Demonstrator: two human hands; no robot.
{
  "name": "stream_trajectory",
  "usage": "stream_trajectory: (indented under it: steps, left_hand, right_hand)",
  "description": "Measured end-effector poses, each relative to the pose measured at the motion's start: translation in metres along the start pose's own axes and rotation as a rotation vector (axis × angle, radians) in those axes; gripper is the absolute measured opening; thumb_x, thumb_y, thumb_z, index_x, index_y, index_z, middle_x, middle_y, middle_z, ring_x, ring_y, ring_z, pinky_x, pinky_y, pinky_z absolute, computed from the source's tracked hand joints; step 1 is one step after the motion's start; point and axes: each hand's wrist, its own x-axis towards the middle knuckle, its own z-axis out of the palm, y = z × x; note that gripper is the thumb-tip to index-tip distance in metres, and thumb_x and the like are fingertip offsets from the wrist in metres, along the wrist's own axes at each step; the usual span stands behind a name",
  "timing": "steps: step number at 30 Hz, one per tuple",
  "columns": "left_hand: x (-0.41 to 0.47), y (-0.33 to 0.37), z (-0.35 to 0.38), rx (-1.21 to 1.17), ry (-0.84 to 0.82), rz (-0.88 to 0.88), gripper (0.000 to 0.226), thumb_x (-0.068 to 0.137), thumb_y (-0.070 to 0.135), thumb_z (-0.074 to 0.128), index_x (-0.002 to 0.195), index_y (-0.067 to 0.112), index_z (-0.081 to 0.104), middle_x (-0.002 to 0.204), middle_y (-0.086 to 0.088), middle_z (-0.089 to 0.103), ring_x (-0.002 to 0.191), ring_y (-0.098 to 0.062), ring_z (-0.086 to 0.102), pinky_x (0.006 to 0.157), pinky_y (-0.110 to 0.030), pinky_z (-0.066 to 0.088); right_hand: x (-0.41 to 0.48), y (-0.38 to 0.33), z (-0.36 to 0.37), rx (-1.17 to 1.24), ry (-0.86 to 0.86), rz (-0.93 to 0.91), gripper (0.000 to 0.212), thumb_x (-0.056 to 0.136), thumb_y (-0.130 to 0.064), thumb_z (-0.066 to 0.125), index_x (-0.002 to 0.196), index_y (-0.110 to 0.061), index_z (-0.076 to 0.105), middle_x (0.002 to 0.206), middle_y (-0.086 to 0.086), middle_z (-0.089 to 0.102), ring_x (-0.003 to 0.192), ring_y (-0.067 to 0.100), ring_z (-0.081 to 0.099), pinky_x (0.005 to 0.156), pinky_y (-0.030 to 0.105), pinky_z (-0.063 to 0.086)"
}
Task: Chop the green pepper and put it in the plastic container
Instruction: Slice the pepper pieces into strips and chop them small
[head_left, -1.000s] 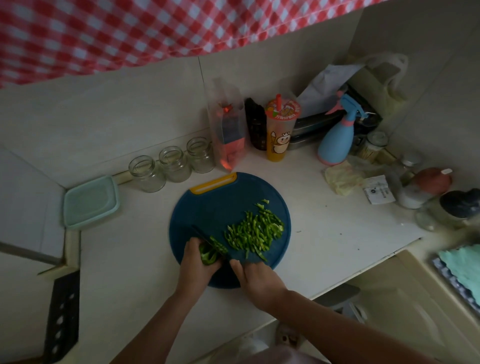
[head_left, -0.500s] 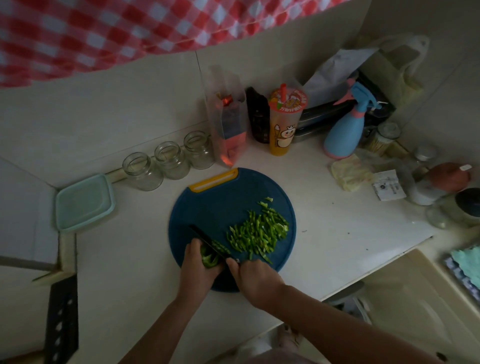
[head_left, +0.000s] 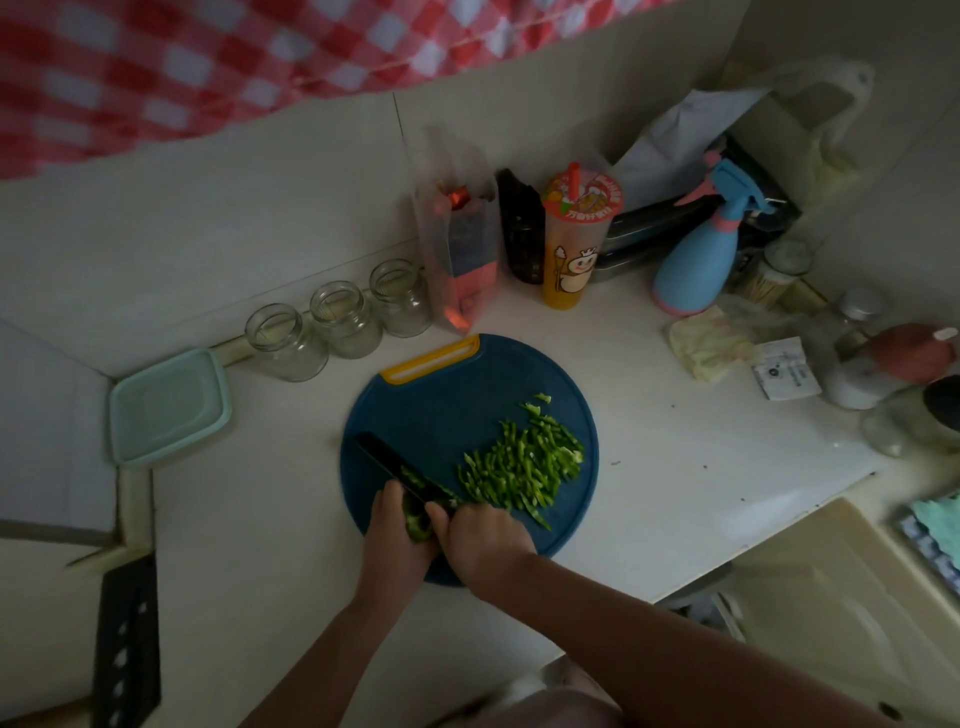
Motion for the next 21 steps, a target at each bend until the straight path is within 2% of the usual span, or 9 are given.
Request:
stream_trajectory:
  steps: [2,5,6,7,9,11,12,14,21]
  left_hand:
    - [0.0,0.0,-0.002,-0.008,-0.025,0.013,0.035,0.073,0.02,0.075,0.089,0.012,0.045,0.089,-0.004,0.05,0.076,-0.013,0.053,0.055,-0.017,0.034]
    - [-0.003,-0.002,-0.004,-0.064,-0.076,0.04,0.042,0.067,0.023,0.082,0.095,0.021,0.051,0.095,0.003,0.052,0.082,-0.007,0.056,0.064,-0.021,0.044]
    - [-0.003,-0.003,-0.004,-0.079,-0.075,0.041,0.044,0.066,0.023,0.083,0.098,0.023,0.052,0.097,0.004,0.054,0.085,-0.007,0.057,0.068,-0.023,0.047]
    - [-0.004,-0.004,-0.003,-0.084,-0.061,0.041,0.045,0.066,0.022,0.083,0.099,0.024,0.052,0.098,0.003,0.056,0.087,-0.008,0.058,0.071,-0.024,0.049]
    - [-0.004,-0.004,-0.001,-0.089,-0.015,0.038,0.048,0.065,0.019,0.084,0.102,0.022,0.052,0.1,0.0,0.059,0.09,-0.011,0.059,0.073,-0.023,0.048]
    - [-0.005,-0.004,0.003,-0.08,0.007,0.038,0.052,0.065,0.017,0.084,0.106,0.017,0.051,0.102,-0.003,0.057,0.091,-0.014,0.059,0.074,-0.021,0.046]
    - [-0.006,-0.003,0.004,-0.07,0.014,0.043,0.054,0.065,0.017,0.084,0.108,0.014,0.051,0.103,-0.004,0.056,0.091,-0.014,0.058,0.075,-0.02,0.045]
    - [-0.007,-0.003,0.006,-0.063,0.024,0.052,0.056,0.066,0.016,0.084,0.11,0.012,0.05,0.105,-0.005,0.054,0.092,-0.015,0.057,0.075,-0.02,0.044]
    - [-0.009,-0.001,0.007,-0.061,0.035,0.064,0.058,0.066,0.017,0.084,0.112,0.01,0.049,0.106,-0.005,0.054,0.094,-0.017,0.058,0.077,-0.028,0.048]
  right_hand:
    - [0.001,0.003,0.0,0.058,0.033,0.011,0.062,0.101,-0.05,0.018,0.102,-0.005,0.061,0.105,0.018,0.064,0.1,0.033,0.061,0.082,0.039,0.048]
    - [0.004,0.012,-0.004,0.229,0.062,0.034,0.044,0.105,-0.028,0.023,0.135,-0.002,0.041,0.112,0.025,0.058,0.103,0.036,0.058,0.086,0.044,0.046]
    - [0.002,0.017,-0.006,0.312,0.076,0.037,0.043,0.105,-0.025,0.022,0.137,-0.001,0.039,0.111,0.026,0.057,0.101,0.036,0.058,0.086,0.044,0.045]
    - [0.001,0.023,-0.008,0.385,0.085,0.027,0.045,0.105,-0.027,0.021,0.13,0.001,0.046,0.105,0.026,0.059,0.097,0.035,0.059,0.085,0.042,0.045]
    - [-0.005,0.036,-0.009,0.425,0.074,-0.016,0.053,0.104,-0.036,0.024,0.094,0.001,0.061,0.081,0.021,0.061,0.076,0.029,0.06,0.077,0.037,0.046]
    - [-0.011,0.045,-0.008,0.507,0.066,0.02,0.059,0.101,-0.046,0.028,0.058,-0.011,0.048,0.057,0.005,0.049,0.051,0.012,0.047,0.061,0.029,0.041]
    - [-0.014,0.049,-0.008,0.511,0.057,0.009,0.059,0.1,-0.047,0.028,0.054,-0.014,0.042,0.054,0.001,0.044,0.047,0.008,0.041,0.059,0.027,0.037]
    - [-0.02,0.052,-0.008,0.467,0.055,-0.045,0.057,0.1,-0.046,0.029,0.054,-0.015,0.04,0.055,-0.001,0.044,0.048,0.004,0.04,0.065,0.026,0.035]
    - [-0.038,0.06,0.0,0.439,0.057,-0.073,0.058,0.098,-0.052,0.03,0.056,-0.013,0.037,0.053,0.0,0.043,0.048,0.008,0.04,0.062,0.027,0.033]
